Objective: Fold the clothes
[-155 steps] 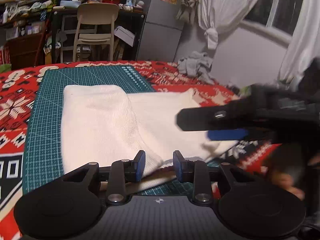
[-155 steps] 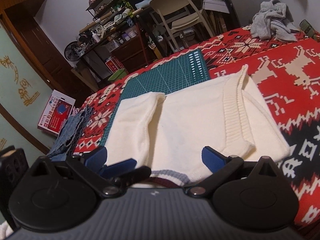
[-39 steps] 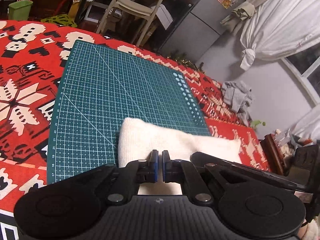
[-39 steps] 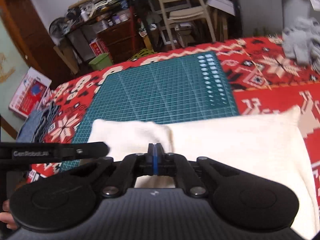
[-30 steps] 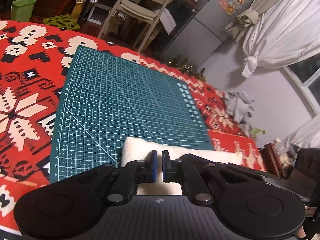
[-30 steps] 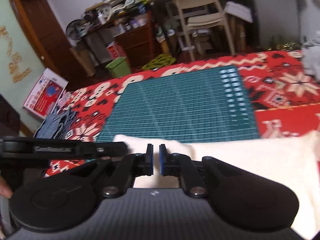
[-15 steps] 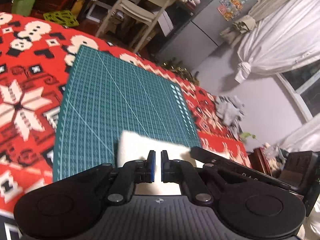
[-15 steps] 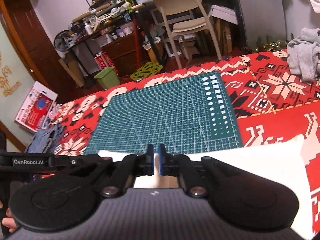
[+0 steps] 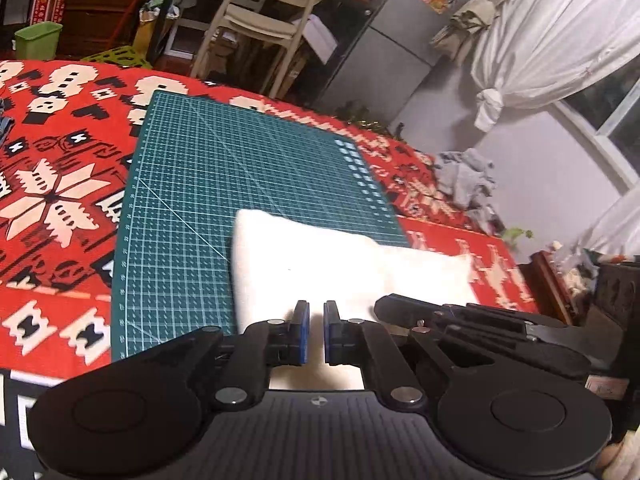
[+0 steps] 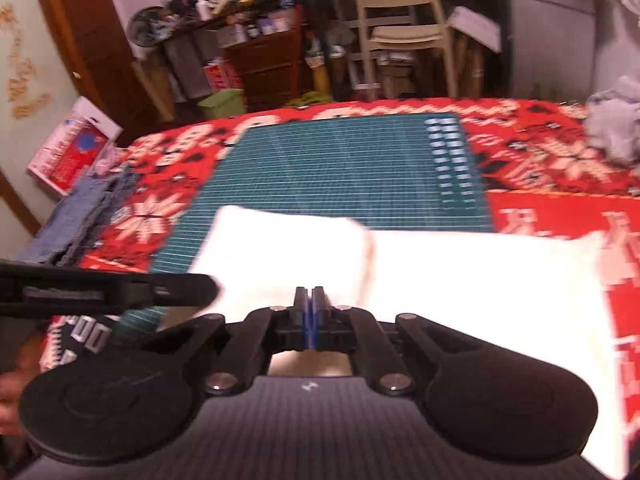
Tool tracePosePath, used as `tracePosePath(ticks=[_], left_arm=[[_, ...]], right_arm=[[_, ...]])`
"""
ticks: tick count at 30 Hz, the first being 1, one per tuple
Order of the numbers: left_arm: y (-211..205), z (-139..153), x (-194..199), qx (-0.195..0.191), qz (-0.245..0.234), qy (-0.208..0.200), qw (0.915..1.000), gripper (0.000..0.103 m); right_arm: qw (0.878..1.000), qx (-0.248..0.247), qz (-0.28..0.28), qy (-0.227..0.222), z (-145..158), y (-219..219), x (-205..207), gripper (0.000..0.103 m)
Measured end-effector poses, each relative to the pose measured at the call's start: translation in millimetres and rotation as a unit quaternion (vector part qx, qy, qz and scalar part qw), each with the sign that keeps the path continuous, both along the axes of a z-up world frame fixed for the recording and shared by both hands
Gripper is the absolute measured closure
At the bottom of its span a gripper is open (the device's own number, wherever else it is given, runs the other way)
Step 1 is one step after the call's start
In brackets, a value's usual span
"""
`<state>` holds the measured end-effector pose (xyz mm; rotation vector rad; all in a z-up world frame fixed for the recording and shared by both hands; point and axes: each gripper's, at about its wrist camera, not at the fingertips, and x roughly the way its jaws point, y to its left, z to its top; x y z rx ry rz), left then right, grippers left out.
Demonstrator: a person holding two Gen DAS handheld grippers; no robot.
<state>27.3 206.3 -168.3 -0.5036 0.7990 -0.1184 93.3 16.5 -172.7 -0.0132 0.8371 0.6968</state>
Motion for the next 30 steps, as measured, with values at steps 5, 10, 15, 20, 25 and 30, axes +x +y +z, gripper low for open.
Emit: tracePosePath(ticks=[5, 10, 15, 20, 25, 30], left_arm=[[-9, -2, -12, 0.004, -0.017, 0.013, 0.9998, 0.098], [-24, -10, -12, 0.059, -0.020, 0.023, 0.9978, 0.098], [-26, -4, -21, 0.066, -0.028, 0.019, 0.9973, 0.098], [-27, 0, -40, 0.026, -0.042, 0.019, 0.9986, 0.098], [-39, -6, -48, 0.040, -0.048, 0.032, 0.9975, 0.098], [-43, -11, -46, 0.064, -0.051, 0.036, 0.9960, 0.097]], right_arm=[[0.999, 0.022, 0.037, -0.003, 13, 0, -19, 0.094], [0.998, -0.006, 0.063, 0.002, 0, 20, -35, 0.095], [0.997, -0.040, 0.056, -0.020, -2, 14, -40, 0.097], [0.999, -0.022, 0.048, -0.012, 6, -15, -48, 0.093], [0.997, -0.003, 0.073, -0.001, 12, -15, -67, 0.093], [0.997, -0.023, 0.080, -0.004, 0, -7, -77, 0.095]])
